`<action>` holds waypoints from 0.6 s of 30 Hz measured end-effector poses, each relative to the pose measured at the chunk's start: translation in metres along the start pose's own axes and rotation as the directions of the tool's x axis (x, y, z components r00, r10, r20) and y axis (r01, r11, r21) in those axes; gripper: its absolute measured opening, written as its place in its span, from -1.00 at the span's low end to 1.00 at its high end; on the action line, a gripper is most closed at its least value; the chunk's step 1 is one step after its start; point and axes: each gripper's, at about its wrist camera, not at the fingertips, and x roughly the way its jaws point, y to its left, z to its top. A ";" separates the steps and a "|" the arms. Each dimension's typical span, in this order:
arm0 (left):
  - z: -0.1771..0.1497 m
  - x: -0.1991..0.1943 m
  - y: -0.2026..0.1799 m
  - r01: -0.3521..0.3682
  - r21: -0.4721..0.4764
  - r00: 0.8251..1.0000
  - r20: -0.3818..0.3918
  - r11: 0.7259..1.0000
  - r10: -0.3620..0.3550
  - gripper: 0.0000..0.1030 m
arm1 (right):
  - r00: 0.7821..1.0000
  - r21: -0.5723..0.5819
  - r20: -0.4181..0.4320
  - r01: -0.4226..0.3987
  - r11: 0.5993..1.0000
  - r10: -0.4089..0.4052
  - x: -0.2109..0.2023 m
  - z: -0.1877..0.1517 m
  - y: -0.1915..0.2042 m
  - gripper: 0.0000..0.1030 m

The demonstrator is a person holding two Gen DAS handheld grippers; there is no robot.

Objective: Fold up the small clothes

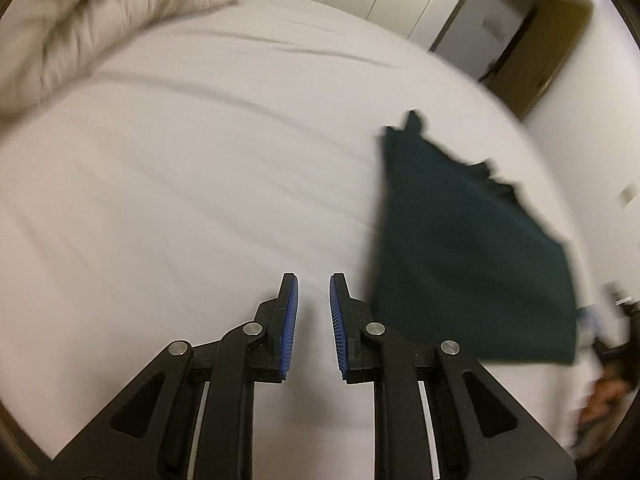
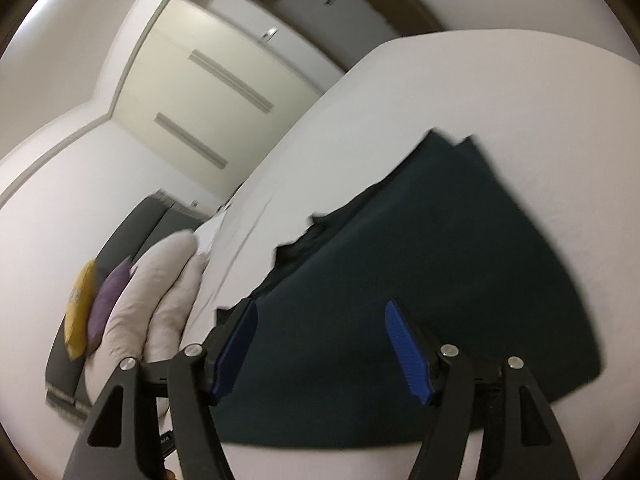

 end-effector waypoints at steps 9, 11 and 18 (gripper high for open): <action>-0.045 0.016 -0.015 0.351 -0.348 0.913 -0.078 0.869 -0.400 0.84 | 0.995 0.067 -0.070 -0.066 0.996 0.070 0.010 -0.016 0.002 0.35; -0.047 0.019 -0.019 0.354 -0.369 0.913 -0.062 0.859 -0.404 0.84 | 0.994 0.085 -0.074 -0.080 0.993 0.086 0.011 -0.018 0.002 0.35; -0.045 0.042 -0.033 0.416 -0.475 0.884 0.010 0.776 -0.468 0.81 | 0.985 0.100 -0.105 -0.124 0.987 0.134 0.018 -0.019 0.008 0.29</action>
